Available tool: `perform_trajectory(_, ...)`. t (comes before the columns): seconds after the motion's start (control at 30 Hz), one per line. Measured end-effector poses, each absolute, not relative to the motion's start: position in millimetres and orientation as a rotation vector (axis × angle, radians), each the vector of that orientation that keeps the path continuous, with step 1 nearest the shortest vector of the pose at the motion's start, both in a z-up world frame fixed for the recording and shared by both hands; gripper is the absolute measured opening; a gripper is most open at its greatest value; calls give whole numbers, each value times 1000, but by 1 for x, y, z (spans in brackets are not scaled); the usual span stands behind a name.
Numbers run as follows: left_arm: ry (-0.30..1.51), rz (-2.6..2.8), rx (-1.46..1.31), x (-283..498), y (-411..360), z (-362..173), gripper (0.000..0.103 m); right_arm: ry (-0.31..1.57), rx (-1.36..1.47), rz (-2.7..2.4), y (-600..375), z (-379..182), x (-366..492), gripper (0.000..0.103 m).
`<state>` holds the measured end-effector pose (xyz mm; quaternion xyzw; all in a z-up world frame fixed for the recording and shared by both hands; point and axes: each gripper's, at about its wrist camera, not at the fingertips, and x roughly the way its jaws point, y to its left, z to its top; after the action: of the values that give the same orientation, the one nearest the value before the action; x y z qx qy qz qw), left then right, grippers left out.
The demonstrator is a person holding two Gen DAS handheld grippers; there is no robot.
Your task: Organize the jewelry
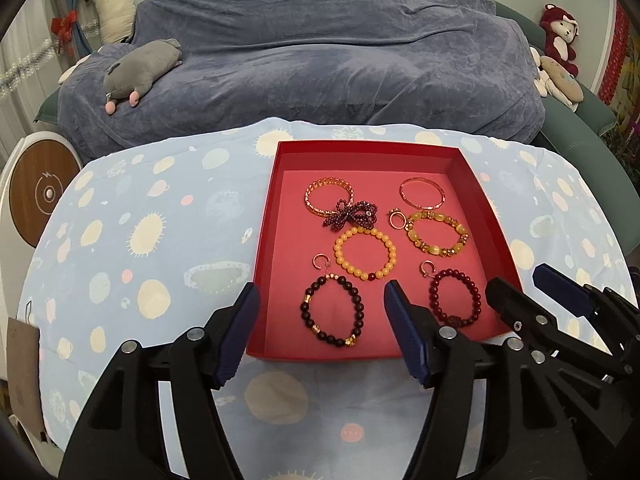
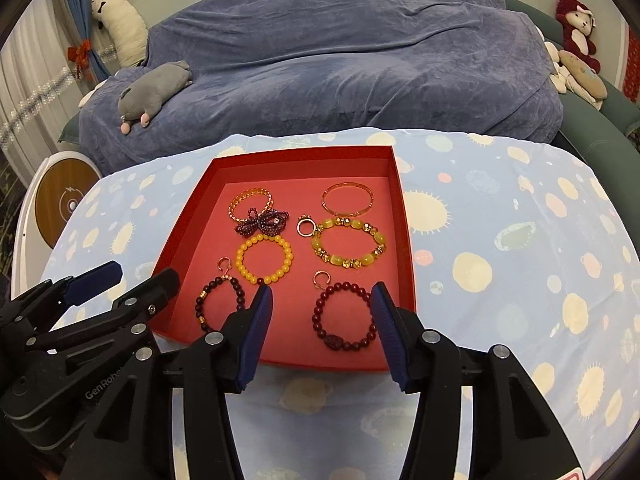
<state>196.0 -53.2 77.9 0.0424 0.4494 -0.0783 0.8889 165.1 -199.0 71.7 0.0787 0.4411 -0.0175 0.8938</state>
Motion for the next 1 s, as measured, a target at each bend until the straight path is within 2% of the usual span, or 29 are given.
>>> perform_trajectory(0.13, 920, -149, 96, 176, -50, 82, 70, 914, 171, -44, -199, 74, 144, 56)
perform_trajectory(0.3, 925, -120, 68, 155, -39, 81, 80, 916, 194, -52, -202, 74, 122, 64)
perform_trajectory(0.4, 928, -109, 65, 144, -34, 80, 83, 915, 182, -65, -201, 73, 111, 72)
perform_trajectory(0.47, 929, -96, 69, 136, -31, 79, 84, 920, 187, -73, -201, 72, 104, 82)
perform_trajectory(0.5, 932, -90, 67, 133, -30, 78, 85, 922, 193, -76, -202, 72, 101, 84)
perform_trajectory(0.57, 935, -83, 58, 127, -26, 77, 89, 922, 198, -81, -202, 71, 94, 84)
perform_trajectory(0.8, 927, -64, 61, 108, -22, 71, 91, 923, 168, -95, -199, 68, 77, 87)
perform_trajectory(0.87, 925, -51, 58, 104, -21, 70, 91, 916, 163, -105, -199, 69, 72, 97)
perform_trajectory(1.0, 919, -45, 65, 98, -20, 70, 94, 903, 164, -105, -199, 70, 67, 97)
